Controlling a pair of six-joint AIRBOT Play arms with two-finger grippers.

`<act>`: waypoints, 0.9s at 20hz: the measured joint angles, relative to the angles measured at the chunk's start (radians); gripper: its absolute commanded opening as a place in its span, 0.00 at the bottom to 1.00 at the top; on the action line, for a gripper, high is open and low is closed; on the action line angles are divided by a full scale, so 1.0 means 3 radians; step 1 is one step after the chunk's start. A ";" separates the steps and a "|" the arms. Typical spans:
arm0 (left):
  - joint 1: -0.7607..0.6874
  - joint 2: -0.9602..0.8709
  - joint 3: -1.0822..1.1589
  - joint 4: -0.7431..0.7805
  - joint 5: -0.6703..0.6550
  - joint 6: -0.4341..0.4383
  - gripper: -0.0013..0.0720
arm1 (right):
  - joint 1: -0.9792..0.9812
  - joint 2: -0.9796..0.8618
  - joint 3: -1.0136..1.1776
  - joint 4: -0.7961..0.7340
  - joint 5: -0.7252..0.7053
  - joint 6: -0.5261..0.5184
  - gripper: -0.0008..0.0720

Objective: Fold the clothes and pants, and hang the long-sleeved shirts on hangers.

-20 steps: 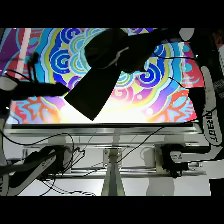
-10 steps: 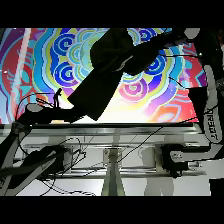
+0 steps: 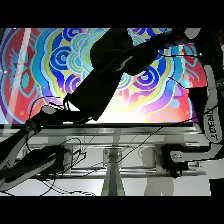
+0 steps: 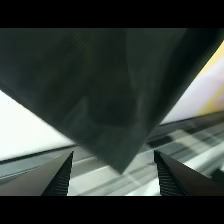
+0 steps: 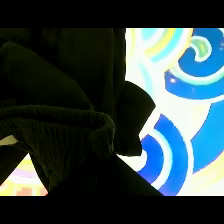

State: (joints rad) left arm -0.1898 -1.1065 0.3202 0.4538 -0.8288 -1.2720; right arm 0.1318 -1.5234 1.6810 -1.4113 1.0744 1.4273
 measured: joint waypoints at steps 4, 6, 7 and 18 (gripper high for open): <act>-0.0037 -0.0318 0.0123 -0.0234 0.0183 0.0142 0.03 | 0.0000 0.0000 0.0001 0.0001 -0.0005 0.0001 0.05; -0.0034 -0.0411 0.0295 -0.0343 0.0281 0.0313 0.04 | 0.0000 0.0000 0.0001 0.0001 -0.0025 0.0001 0.05; -0.0017 -0.0435 0.0427 -0.0439 0.0282 0.0416 0.04 | 0.0000 0.0000 0.0003 0.0000 -0.0067 0.0001 0.05; 0.1704 -0.0505 0.3194 -0.0510 0.0774 0.0445 0.03 | -0.0403 0.0062 0.1008 -0.0340 -0.0636 0.0546 0.05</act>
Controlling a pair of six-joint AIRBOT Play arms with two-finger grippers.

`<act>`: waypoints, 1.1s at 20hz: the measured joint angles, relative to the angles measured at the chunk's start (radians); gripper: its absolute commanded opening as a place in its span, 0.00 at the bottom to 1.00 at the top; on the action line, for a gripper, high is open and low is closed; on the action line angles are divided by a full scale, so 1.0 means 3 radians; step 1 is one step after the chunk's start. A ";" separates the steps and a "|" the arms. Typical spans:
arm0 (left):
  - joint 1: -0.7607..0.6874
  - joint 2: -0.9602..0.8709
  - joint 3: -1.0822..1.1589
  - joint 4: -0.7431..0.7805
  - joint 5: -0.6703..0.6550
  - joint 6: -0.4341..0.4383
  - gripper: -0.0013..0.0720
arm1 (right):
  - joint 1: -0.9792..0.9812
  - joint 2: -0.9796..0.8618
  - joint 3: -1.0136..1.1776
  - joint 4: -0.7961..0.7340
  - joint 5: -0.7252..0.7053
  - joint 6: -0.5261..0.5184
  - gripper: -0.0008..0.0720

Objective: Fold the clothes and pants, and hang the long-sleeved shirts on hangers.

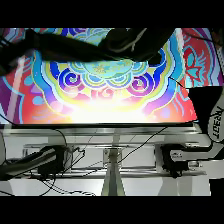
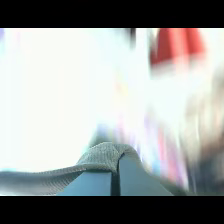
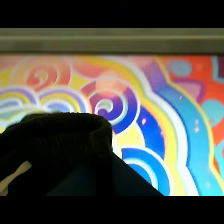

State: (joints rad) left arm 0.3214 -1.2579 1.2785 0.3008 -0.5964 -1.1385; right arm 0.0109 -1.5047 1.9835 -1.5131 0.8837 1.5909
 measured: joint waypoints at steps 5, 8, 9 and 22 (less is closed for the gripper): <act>0.0720 -0.0001 0.0824 0.0598 -0.0019 -0.0244 0.03 | -0.0374 0.0221 0.0146 -0.0066 0.0122 0.0168 0.05; 0.0969 -0.0102 0.0947 0.1433 -0.0488 -0.0483 0.03 | -0.0613 0.0277 -0.0062 -0.0102 0.0745 0.0221 0.05; 0.1013 -0.0149 0.0949 0.1766 -0.0654 -0.0524 0.03 | -0.0666 0.0299 -0.0201 -0.0102 0.0966 0.0205 0.05; 0.1263 -0.0385 -0.0108 0.4159 -0.1886 -0.0095 0.03 | -0.0796 0.2346 -0.3695 -0.0113 0.0941 0.0284 0.05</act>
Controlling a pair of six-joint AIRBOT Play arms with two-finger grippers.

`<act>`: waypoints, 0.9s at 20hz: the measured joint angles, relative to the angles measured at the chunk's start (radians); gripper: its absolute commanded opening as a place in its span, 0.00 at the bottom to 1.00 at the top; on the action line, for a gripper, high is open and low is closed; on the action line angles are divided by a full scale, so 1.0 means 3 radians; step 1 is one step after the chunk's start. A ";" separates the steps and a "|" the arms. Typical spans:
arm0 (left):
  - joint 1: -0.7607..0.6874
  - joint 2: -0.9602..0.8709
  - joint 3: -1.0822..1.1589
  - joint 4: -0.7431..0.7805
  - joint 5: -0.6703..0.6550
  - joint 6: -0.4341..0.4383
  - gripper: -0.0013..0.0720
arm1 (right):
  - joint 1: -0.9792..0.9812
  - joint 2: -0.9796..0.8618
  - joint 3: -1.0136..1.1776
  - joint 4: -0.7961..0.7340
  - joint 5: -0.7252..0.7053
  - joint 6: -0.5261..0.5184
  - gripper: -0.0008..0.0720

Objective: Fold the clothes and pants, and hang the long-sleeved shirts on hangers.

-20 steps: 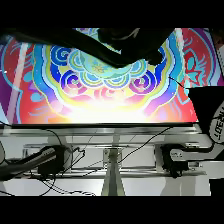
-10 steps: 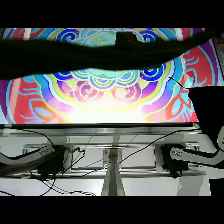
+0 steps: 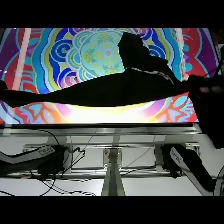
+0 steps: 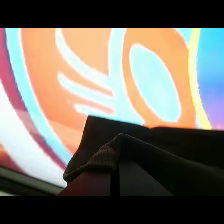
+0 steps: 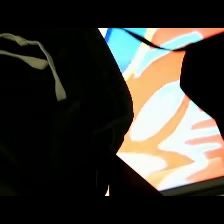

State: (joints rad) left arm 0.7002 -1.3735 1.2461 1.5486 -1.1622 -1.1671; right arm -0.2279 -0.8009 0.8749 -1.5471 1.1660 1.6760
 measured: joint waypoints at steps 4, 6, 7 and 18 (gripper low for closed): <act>0.0042 -0.0098 -0.0098 0.0289 -0.0291 0.0168 0.04 | 0.0000 0.0688 -0.0565 -0.0076 0.0407 0.0037 0.05; 0.0062 -0.0170 -0.0125 0.0404 -0.0389 0.0209 0.04 | -0.0001 0.0874 -0.0680 -0.0150 0.0745 0.0031 0.05; 0.0070 -0.0214 -0.0132 0.0455 -0.0445 0.0224 0.04 | -0.0001 0.0923 -0.0713 -0.0184 0.0895 0.0005 0.05; 0.0006 -0.0492 0.0011 0.0623 -0.0403 -0.0116 0.04 | -0.0004 0.1054 -0.0799 -0.0266 0.0885 -0.0225 0.05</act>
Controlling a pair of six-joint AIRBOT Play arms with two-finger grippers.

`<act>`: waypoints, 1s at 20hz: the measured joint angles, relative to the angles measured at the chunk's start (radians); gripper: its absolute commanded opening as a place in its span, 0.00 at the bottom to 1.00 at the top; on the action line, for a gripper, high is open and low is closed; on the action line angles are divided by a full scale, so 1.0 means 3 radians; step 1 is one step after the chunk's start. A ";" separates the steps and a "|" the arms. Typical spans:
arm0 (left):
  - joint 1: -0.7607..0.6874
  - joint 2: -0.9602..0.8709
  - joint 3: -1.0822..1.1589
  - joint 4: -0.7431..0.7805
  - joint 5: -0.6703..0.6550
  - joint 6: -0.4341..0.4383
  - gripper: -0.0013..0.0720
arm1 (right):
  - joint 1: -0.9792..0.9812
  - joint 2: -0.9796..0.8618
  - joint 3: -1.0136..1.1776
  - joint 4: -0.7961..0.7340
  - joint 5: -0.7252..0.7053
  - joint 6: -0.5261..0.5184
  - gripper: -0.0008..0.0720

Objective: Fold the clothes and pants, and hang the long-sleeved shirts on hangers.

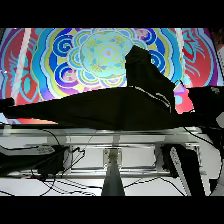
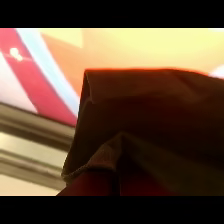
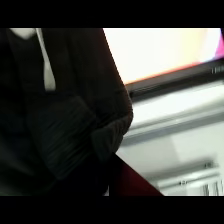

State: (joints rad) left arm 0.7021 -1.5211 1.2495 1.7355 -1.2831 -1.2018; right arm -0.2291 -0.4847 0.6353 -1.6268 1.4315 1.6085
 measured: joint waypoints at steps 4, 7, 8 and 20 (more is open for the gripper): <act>-0.0210 -0.0006 0.0702 -0.0474 0.0309 -0.0106 0.04 | 0.0000 0.0004 0.0005 0.0051 -0.0973 0.0154 0.05; -0.0366 0.0008 0.1438 -0.1035 0.0614 -0.0130 0.04 | 0.0001 0.0004 0.0070 0.0071 -0.1634 0.0310 0.05; -0.0402 0.0032 0.1634 -0.1160 0.0720 -0.0116 0.04 | 0.0001 0.0005 0.0095 0.0062 -0.1759 0.0342 0.05; -0.0168 0.0121 0.0252 -0.1195 0.0346 0.0495 0.04 | 0.0000 0.0010 -0.0309 -0.0067 -0.0912 0.0296 0.05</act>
State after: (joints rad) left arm 0.6518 -1.4849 1.3251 1.3769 -1.1793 -1.0534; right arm -0.2291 -0.4816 0.5426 -1.6470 1.1580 1.6974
